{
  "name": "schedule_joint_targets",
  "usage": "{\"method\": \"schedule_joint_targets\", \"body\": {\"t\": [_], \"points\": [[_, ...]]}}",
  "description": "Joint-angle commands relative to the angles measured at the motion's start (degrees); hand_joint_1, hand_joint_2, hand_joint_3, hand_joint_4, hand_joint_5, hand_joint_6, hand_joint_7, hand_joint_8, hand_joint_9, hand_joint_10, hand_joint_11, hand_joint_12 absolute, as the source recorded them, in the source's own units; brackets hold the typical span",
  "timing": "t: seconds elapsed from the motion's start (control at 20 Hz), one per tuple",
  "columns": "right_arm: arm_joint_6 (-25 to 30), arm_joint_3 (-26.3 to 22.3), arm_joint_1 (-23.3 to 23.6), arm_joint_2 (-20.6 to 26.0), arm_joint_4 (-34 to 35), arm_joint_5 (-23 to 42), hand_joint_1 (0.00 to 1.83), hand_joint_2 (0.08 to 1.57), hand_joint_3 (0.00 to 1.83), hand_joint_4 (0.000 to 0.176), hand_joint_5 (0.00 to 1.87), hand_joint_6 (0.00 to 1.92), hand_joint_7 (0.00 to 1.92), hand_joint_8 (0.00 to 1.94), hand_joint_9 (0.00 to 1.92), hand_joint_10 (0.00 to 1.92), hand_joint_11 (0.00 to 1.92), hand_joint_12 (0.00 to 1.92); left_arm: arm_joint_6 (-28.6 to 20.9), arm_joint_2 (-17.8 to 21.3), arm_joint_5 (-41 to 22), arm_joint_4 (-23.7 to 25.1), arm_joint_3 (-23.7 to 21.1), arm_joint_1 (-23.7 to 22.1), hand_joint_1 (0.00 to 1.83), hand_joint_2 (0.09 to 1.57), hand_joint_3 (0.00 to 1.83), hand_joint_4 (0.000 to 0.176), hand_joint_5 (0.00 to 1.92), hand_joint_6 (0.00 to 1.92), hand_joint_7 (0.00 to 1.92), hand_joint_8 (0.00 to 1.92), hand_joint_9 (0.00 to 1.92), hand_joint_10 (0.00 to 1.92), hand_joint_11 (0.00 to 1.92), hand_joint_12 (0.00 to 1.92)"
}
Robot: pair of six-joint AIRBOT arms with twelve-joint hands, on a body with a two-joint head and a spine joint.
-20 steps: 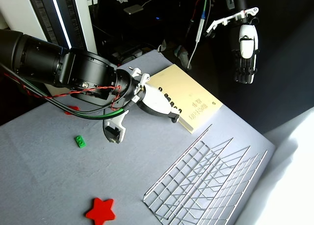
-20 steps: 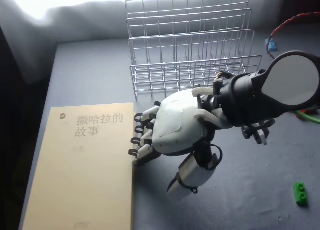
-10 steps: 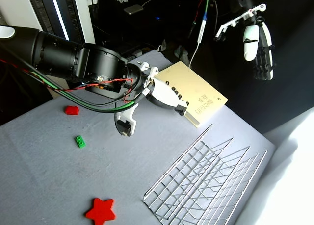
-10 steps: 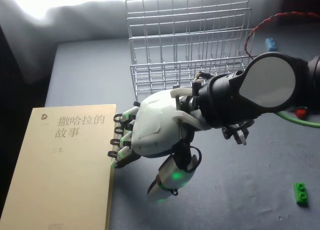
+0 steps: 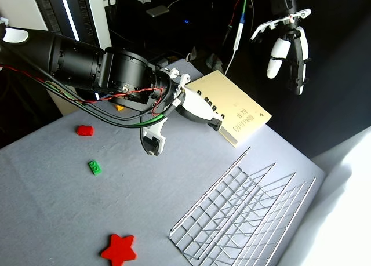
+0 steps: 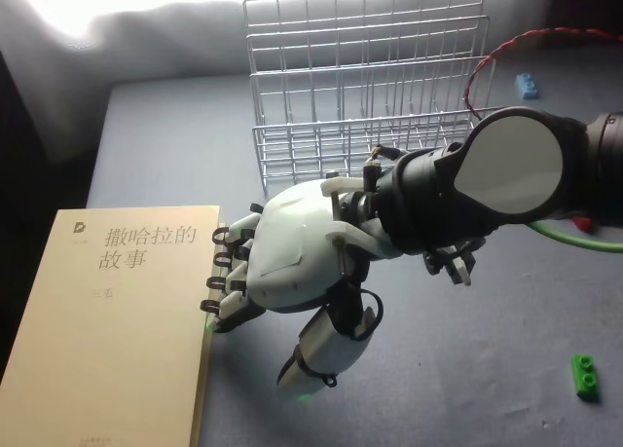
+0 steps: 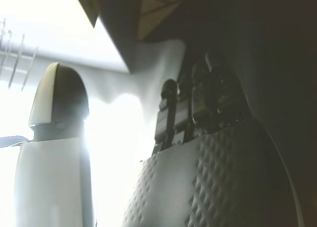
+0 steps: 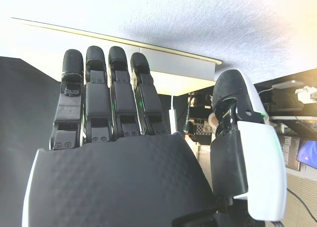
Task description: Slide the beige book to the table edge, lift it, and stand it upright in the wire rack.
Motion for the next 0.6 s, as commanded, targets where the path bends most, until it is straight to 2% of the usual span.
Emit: {"method": "schedule_joint_targets", "body": {"t": [0.0,0.25,0.35,0.45,0.55], "points": [[0.0,-0.1,0.4,0.2,1.2,-3.1,0.14,1.18,0.0,0.0,0.26,0.0,0.28,0.0,0.28,0.0,0.0,0.76,-1.3,0.2,-2.8,-0.3,0.8,-0.2,1.01,1.13,0.01,0.0,0.19,0.0,0.09,0.0,0.1,0.0,0.0,0.36],[-1.3,0.4,-0.4,1.0,1.2,-3.4,0.14,1.19,0.0,0.0,0.27,0.01,0.29,0.0,0.27,0.0,0.0,0.76,-15.7,0.3,-2.8,-0.3,0.1,-0.1,1.05,1.12,0.0,0.0,0.19,0.0,0.08,0.0,0.09,0.0,0.0,0.32],[-1.9,1.2,-0.6,0.8,1.2,-3.4,0.13,1.18,0.0,0.0,0.26,0.0,0.28,0.0,0.27,0.0,0.0,0.77,-20.1,0.4,-2.5,-0.3,-0.5,-0.1,0.99,1.13,0.01,0.0,0.2,0.01,0.08,0.0,0.08,0.0,0.0,0.32],[-2.3,2.0,-0.7,0.3,1.2,-3.5,0.12,1.19,0.0,0.0,0.26,0.0,0.28,0.0,0.27,0.0,0.0,0.75,-19.6,-0.1,1.3,-0.3,-0.8,-0.3,0.96,1.12,0.0,0.0,0.17,0.0,0.07,0.0,0.08,0.0,0.0,0.33],[-3.1,2.8,-0.8,-0.4,1.2,-3.8,0.12,1.18,0.0,0.0,0.27,0.0,0.29,0.0,0.27,0.0,0.0,0.76,-15.1,-1.0,6.2,-0.2,-0.6,-0.6,0.91,1.12,0.0,0.0,0.17,0.0,0.07,0.0,0.09,0.0,0.0,0.35]]}}
